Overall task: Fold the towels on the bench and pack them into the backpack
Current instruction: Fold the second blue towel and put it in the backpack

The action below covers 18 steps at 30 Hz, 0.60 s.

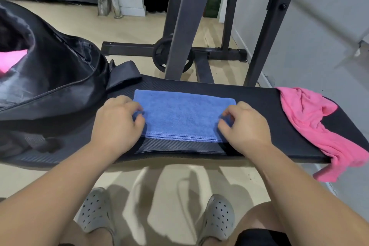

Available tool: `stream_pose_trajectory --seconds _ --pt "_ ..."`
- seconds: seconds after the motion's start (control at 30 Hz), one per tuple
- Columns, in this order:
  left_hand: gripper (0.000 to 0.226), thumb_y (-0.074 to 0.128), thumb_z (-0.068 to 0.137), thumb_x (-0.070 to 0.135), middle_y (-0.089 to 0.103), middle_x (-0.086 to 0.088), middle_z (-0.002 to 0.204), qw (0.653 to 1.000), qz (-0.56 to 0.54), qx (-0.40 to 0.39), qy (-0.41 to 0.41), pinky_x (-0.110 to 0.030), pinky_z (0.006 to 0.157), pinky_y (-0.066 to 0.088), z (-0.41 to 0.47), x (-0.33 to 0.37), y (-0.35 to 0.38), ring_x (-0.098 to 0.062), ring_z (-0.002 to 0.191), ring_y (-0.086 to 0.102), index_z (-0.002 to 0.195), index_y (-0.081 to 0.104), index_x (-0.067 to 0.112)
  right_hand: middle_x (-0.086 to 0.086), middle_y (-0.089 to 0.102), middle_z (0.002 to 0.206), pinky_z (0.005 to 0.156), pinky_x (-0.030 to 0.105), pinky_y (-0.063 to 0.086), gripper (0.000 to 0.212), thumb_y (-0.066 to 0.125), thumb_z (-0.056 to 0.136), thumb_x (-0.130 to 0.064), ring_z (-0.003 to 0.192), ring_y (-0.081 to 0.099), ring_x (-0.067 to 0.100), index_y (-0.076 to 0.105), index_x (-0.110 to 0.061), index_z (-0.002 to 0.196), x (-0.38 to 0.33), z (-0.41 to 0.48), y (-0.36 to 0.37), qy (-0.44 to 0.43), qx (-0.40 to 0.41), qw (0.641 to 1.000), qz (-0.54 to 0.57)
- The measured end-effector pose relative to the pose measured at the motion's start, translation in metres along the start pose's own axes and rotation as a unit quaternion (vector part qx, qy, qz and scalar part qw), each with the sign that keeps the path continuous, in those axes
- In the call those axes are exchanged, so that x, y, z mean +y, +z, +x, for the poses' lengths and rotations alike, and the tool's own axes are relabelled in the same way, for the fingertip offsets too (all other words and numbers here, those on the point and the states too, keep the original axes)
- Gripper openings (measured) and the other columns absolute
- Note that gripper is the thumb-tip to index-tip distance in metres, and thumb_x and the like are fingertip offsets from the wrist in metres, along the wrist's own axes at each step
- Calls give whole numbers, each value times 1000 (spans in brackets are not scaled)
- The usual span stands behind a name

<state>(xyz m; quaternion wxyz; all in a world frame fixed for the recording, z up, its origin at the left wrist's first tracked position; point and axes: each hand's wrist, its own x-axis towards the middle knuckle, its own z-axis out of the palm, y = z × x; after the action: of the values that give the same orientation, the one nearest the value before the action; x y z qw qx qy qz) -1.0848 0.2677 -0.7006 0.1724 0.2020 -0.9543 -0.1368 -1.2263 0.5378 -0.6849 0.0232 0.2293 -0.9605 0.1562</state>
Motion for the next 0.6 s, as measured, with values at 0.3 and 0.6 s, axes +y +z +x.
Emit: stream_pose_trajectory --seconds 0.3,0.6 --pt "72 25 100 59 1 0 169 975 93 -197 52 -55 123 5 31 30 49 -24 155 -2 160 13 22 -8 0 170 123 53 -9 71 28 99 -66 156 -10 20 12 -33 161 -60 39 64 -90 -130 987 -21" --pt "116 5 71 89 -13 -9 168 970 73 -233 -9 -51 123 2 37 19 52 -24 155 -11 160 -2 17 -5 -12 169 122 54 -13 84 14 90 -79 154 -20 20 -3 -37 161 -24 51 65 -4 -148 987 -55"
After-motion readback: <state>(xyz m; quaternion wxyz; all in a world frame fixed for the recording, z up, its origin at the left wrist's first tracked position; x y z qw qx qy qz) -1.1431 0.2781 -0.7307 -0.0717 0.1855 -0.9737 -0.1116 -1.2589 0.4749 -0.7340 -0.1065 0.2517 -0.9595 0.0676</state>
